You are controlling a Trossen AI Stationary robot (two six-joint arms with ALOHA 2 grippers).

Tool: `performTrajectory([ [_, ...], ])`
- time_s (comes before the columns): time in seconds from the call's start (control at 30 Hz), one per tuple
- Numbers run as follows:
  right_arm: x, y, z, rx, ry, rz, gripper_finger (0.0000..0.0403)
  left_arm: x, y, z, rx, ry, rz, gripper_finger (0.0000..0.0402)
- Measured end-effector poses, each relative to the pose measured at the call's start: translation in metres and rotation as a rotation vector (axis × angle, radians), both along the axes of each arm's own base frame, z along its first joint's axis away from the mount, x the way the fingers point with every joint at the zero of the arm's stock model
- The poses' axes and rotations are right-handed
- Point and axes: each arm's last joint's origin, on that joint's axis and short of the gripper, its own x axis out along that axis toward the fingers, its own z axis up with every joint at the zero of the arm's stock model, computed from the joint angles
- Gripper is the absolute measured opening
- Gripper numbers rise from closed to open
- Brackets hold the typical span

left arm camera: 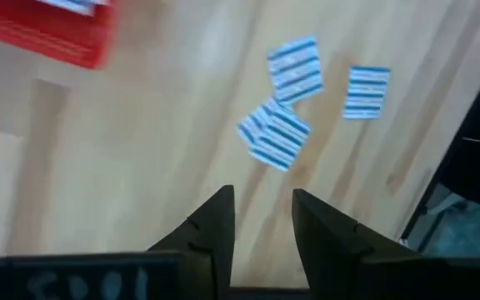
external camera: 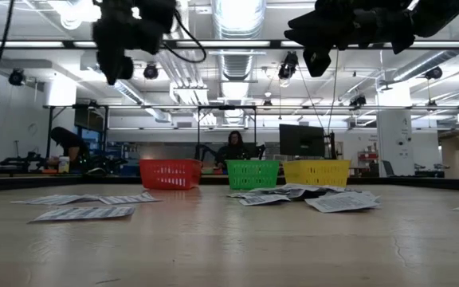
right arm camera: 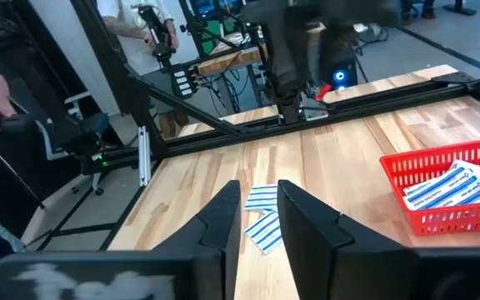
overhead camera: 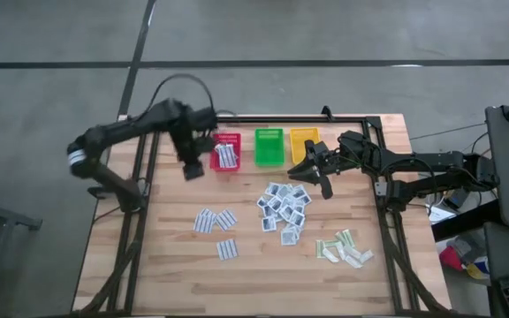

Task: Pick & Place First Aid Supplies
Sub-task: Put the blue bandage into the red basket

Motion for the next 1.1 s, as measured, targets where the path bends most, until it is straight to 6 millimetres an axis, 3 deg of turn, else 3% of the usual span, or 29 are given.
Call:
performTrajectory([
  [0.2,0.0,0.0,0.0,0.0,0.0,0.0,0.0087,-0.013,-0.054,-0.04,0.005,-0.109,-0.061,0.0115],
  [0.33,0.0,0.0,0.0,0.0,0.0,0.0,0.0081,-0.018,-0.08,-0.072,-0.038,-0.127,-0.033,0.0114],
  [0.5,0.0,0.0,0.0,0.0,0.0,0.0,0.0072,-0.02,-0.1,-0.111,-0.057,-0.122,-0.017,0.0114],
  [0.67,0.0,0.0,0.0,0.0,0.0,0.0,0.0068,-0.02,-0.11,-0.139,0.041,-0.182,-0.083,0.0114],
  [0.9,0.0,0.0,0.0,0.001,0.0,0.0,0.0079,-0.014,-0.106,-0.149,0.257,-0.266,-0.151,0.0112],
  [1.1,0.0,0.0,0.0,0.003,0.0,-0.001,0.0086,0.023,-0.107,-0.137,0.281,-0.406,-0.181,0.0112],
])
